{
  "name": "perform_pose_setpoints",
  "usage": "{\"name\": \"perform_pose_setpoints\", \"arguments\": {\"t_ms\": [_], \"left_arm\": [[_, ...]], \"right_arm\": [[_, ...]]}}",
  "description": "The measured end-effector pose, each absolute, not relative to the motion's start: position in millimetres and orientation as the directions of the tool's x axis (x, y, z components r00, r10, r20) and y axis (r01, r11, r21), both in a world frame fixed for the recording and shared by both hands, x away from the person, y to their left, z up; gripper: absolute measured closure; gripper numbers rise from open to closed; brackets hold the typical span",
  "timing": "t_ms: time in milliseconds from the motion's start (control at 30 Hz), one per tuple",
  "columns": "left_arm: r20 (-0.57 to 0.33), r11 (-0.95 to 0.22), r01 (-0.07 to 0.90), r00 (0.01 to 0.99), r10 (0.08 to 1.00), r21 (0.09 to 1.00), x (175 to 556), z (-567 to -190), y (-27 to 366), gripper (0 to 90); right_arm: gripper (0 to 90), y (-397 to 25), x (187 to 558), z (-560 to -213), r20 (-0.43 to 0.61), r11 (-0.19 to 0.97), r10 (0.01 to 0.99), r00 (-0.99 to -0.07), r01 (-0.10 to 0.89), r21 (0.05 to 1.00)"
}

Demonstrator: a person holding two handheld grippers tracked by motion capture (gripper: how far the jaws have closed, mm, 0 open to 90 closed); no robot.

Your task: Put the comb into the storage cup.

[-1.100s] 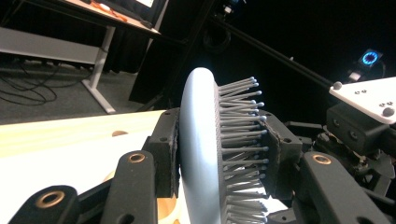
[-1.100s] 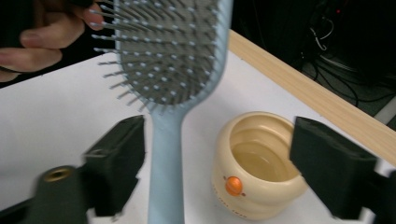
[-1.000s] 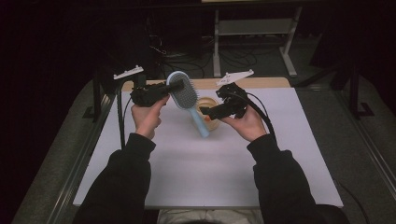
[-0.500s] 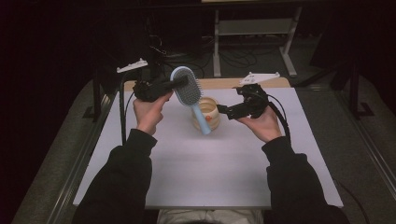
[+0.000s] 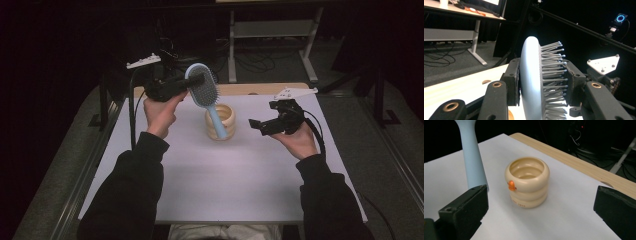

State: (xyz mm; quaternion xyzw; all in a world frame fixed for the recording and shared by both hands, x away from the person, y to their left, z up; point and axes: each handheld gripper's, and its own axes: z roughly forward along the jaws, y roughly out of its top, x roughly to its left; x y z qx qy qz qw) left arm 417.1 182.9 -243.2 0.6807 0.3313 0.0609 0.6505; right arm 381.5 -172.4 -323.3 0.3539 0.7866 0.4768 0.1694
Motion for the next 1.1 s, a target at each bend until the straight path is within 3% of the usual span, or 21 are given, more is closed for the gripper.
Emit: {"name": "perform_pose_setpoints", "arguments": {"t_ms": [600,1100], "left_arm": [[-0.298,0.054,0.32,0.792,0.532,0.946,424,-208,179,55.9],[-0.279,0.092,0.277,0.772,0.571,0.956,446,-200,185,55.9]], "right_arm": [[0.0,-202,364,-357,0.105,0.278,0.739,-0.666,0.443,0.852],[0.0,-212,345,-374,0.105,0.277,0.732,-0.673,0.435,0.857]]}}
